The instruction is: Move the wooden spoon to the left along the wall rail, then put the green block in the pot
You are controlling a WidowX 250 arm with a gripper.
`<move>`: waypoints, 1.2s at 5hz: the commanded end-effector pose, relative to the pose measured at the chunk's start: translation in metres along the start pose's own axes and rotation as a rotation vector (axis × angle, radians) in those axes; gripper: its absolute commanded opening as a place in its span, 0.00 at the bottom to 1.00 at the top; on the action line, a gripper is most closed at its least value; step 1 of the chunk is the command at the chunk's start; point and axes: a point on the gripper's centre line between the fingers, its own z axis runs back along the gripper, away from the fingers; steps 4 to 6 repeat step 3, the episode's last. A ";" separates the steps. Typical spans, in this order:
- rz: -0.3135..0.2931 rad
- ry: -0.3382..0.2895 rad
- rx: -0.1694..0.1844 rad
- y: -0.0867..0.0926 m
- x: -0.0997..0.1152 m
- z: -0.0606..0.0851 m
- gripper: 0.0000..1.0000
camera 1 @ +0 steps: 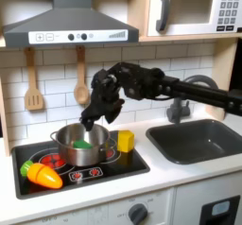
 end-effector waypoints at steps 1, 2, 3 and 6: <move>-0.039 -0.026 -0.019 -0.023 -0.004 0.018 1.00; -0.031 -0.022 -0.024 -0.023 -0.004 0.017 1.00; -0.033 -0.020 -0.024 -0.023 -0.005 0.016 1.00; -0.033 -0.020 -0.024 -0.023 -0.005 0.016 1.00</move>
